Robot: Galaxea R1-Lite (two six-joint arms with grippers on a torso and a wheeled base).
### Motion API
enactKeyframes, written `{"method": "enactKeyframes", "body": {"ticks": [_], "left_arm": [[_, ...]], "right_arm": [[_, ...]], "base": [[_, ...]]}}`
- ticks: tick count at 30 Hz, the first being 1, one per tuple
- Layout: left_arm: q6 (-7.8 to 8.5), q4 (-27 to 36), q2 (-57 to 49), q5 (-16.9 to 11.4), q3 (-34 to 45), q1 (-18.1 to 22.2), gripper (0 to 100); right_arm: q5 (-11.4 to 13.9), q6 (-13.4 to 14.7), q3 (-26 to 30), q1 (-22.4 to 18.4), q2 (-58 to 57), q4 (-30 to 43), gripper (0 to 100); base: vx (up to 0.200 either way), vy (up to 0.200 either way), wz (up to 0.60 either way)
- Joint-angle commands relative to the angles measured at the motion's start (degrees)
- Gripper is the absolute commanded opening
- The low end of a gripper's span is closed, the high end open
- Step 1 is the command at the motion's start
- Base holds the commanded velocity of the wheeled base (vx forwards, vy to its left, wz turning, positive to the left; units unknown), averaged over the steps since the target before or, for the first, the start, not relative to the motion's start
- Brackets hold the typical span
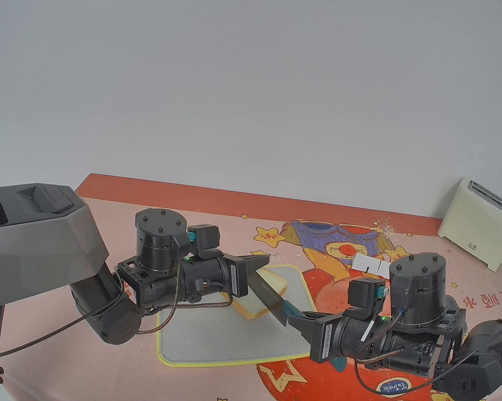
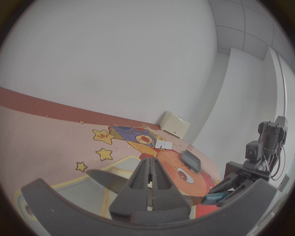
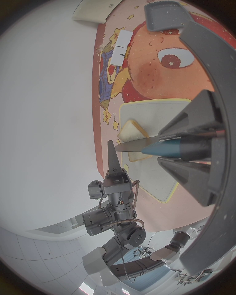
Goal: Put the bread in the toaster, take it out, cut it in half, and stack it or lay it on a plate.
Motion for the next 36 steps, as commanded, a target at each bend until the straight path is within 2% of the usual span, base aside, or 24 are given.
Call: {"method": "enactKeyframes", "body": {"ticks": [1,6,10,11,13,14,17,19,20,23,30,33,36], "left_arm": [[-0.03,0.0,-0.1,0.0,0.0,0.0,0],[0.32,-1.0,-0.3,0.1,0.0,-0.2,0],[3.31,-2.7,-1.3,0.4,0.2,-1.0,0],[8.06,-2.7,-3.0,1.7,0.5,-1.0,0],[12.71,-2.5,-3.7,3.0,0.9,-0.9,0],[14.12,-2.8,-3.7,3.8,1.0,-0.8,0],[16.05,-1.9,-3.9,4.8,1.5,0.0,0],[19.31,-1.6,-3.5,5.0,1.8,2.6,0],[20.01,-1.8,-3.2,5.0,1.9,3.1,0],[19.13,-1.8,-2.3,4.9,2.7,3.3,0],[18.95,-1.8,0.4,4.8,2.6,3.3,0],[18.34,-1.8,0.9,4.3,2.6,3.3,0],[16.93,-1.8,0.9,3.3,2.6,3.2,0]], "right_arm": [[0.0,0.0,0.1,0.0,0.1,0.0,0],[0.0,0.0,0.0,0.0,0.0,0.0,0],[0.0,0.1,0.0,0.0,-0.2,0.0,0],[0.0,0.1,0.0,0.0,-0.3,0.0,0],[0.0,0.1,0.0,0.0,-0.3,0.0,0],[0.0,0.1,0.0,0.0,-0.3,0.0,0],[0.0,0.0,0.0,0.0,-0.3,0.0,0],[0.0,0.0,0.0,0.0,-0.2,0.0,0],[0.0,0.1,0.0,0.0,-0.3,0.0,0],[0.0,0.1,0.0,0.0,-0.3,0.0,0],[0.0,0.0,0.0,0.0,-0.3,0.0,0],[0.0,0.0,0.0,0.0,-0.3,0.0,0],[0.0,0.0,0.0,0.0,-0.3,0.0,0]], "base": [[0.000,0.000,0.00],[0.000,0.000,0.00],[0.000,0.000,0.00],[0.000,0.000,0.00],[0.000,0.000,0.00],[0.000,0.000,0.00],[0.000,0.000,0.00],[0.000,0.000,0.00],[0.000,0.000,0.00],[0.000,0.000,0.00],[0.000,0.000,0.00],[0.000,0.000,0.00],[0.000,0.000,0.00]]}}
